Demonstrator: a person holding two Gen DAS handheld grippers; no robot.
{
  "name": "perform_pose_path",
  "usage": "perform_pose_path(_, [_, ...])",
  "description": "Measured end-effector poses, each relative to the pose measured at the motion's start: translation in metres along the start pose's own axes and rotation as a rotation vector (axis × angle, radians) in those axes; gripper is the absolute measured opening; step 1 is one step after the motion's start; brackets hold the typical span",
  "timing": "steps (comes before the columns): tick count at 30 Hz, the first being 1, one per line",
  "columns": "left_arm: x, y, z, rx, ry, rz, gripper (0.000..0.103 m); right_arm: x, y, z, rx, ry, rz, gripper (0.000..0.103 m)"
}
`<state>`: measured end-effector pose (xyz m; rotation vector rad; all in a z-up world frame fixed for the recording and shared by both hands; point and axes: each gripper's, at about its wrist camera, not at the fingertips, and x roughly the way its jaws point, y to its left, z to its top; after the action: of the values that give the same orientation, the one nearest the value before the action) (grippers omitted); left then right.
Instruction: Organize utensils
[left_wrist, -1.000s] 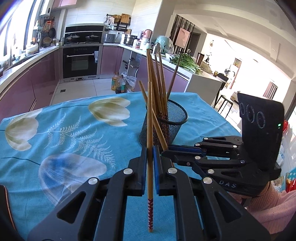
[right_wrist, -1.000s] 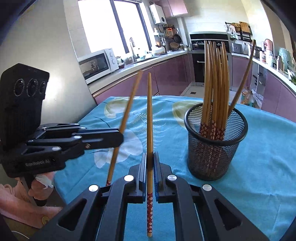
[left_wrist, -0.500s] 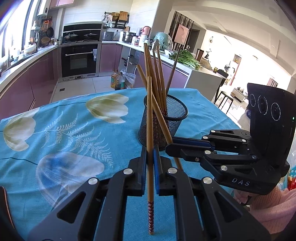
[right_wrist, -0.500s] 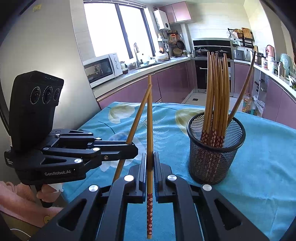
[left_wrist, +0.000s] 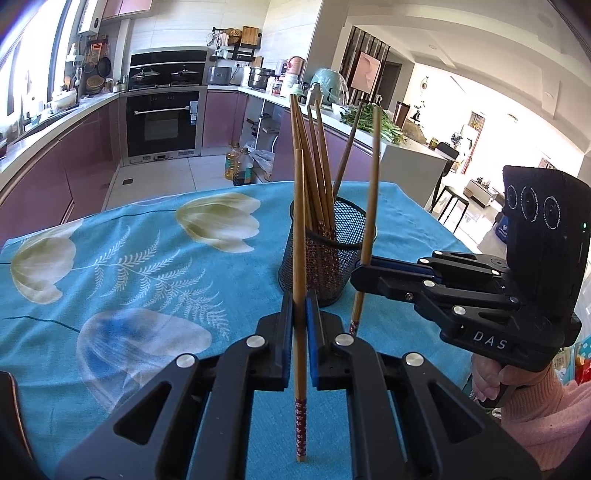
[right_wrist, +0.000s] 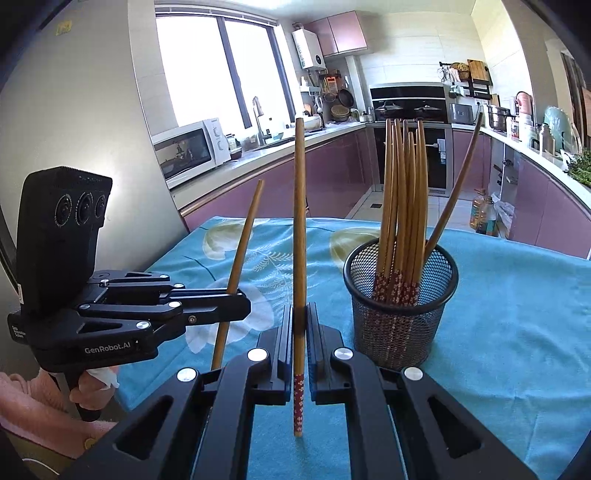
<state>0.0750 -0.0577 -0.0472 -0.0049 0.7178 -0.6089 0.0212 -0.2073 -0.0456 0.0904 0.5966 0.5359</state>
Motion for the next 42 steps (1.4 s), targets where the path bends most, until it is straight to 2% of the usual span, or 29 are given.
perform_pose_path(19, [-0.014,-0.006,0.015,0.014,-0.058,-0.017,0.007,-0.018,-0.009,0.009,0.011,-0.068,-0.028,0.006])
perform_pose_path(42, [-0.017,-0.009,0.026,0.033,-0.071,0.005,0.007,-0.031,-0.02,0.013,0.017,-0.107,-0.043,0.006])
